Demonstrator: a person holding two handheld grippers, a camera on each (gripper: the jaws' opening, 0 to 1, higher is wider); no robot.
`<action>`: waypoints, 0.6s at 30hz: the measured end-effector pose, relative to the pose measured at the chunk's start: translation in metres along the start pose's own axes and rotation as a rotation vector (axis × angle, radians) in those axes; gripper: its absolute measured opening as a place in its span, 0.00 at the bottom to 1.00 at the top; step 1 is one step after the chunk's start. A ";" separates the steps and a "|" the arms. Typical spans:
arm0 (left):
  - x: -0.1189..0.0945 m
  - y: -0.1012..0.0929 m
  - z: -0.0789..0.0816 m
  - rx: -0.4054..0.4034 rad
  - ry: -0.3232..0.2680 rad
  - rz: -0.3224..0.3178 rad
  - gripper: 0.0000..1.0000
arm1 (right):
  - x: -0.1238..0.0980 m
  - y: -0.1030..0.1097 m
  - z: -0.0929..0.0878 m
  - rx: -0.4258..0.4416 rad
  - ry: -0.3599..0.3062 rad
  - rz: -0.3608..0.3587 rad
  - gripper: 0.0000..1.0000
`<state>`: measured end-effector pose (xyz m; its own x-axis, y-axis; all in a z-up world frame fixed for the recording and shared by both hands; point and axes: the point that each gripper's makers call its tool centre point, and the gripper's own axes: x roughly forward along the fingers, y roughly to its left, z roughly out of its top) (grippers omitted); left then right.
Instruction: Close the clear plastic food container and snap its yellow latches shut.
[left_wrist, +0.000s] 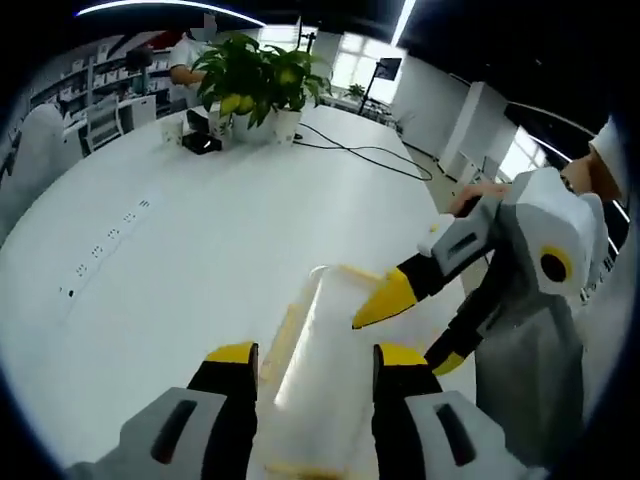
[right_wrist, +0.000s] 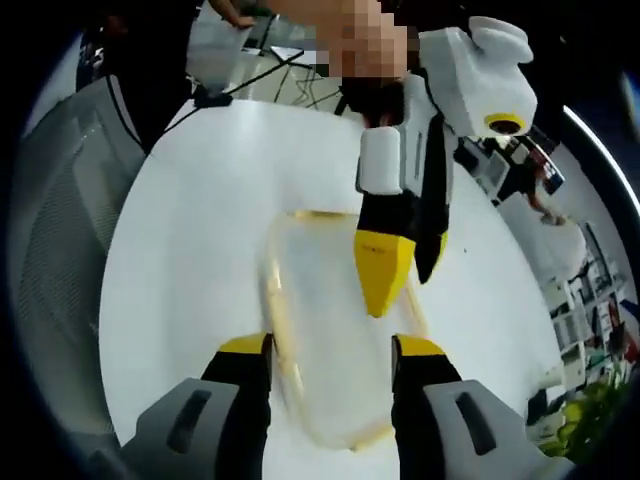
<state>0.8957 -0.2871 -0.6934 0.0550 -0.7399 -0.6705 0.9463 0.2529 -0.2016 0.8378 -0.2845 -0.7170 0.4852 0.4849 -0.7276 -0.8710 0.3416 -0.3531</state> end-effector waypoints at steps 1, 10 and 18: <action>-0.001 0.002 0.000 -0.008 -0.019 0.008 0.39 | 0.000 0.000 0.000 0.009 -0.002 -0.002 0.45; -0.018 -0.011 -0.007 -0.023 -0.147 0.071 0.41 | -0.004 -0.001 -0.002 0.075 -0.028 -0.014 0.49; -0.031 -0.012 -0.016 -0.043 -0.257 0.151 0.44 | -0.008 -0.004 -0.009 0.153 -0.044 -0.041 0.53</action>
<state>0.8778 -0.2576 -0.6815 0.2780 -0.8239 -0.4938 0.9071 0.3943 -0.1473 0.8366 -0.2970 -0.7154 0.5257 0.5014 -0.6871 -0.8300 0.4791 -0.2855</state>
